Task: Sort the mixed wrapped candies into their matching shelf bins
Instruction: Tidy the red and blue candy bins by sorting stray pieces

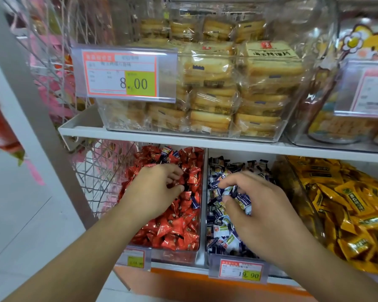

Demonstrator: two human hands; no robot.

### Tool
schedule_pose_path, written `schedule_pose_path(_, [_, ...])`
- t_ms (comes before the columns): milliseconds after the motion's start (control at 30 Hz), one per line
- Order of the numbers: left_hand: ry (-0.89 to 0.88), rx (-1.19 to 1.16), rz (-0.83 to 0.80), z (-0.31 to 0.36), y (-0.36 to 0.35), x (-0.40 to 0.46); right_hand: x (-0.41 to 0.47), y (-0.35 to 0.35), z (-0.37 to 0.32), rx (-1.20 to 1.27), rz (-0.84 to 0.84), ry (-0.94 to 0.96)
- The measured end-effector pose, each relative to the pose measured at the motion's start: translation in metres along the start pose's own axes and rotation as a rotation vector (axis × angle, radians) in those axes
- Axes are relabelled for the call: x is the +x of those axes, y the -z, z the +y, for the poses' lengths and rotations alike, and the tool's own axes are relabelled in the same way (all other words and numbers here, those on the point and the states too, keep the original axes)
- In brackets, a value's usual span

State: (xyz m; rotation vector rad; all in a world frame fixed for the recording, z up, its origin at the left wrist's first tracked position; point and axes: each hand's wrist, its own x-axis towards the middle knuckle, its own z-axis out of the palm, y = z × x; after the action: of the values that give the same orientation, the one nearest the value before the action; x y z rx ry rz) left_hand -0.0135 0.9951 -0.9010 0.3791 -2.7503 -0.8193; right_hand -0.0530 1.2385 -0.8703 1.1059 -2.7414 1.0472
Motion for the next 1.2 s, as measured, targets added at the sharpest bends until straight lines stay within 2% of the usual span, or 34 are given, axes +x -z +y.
schedule_pose_path(200, [-0.037, 0.169, -0.055, -0.0054, -0.0038, 0.0075, 0.0010, -0.0043, 0.0062, 0.002, -0.045, -0.004])
schedule_pose_path(500, [-0.039, 0.265, -0.056, -0.0060, -0.0022, 0.0060, -0.0003, -0.0023, 0.0073, -0.026, -0.064, 0.007])
schedule_pose_path(700, [-0.098, 0.198, -0.065, -0.0029, 0.0005, 0.0008, -0.0014, -0.0001, 0.0079, -0.036, -0.056, 0.005])
schedule_pose_path(1067, [-0.034, 0.344, -0.137, -0.0038, -0.0026, 0.0074, -0.0002, -0.0023, 0.0091, -0.039, -0.065, 0.022])
schedule_pose_path(1200, [-0.060, 0.308, -0.146, -0.0091, -0.0037, 0.0047, -0.0002, -0.0031, 0.0088, -0.038, -0.075, 0.021])
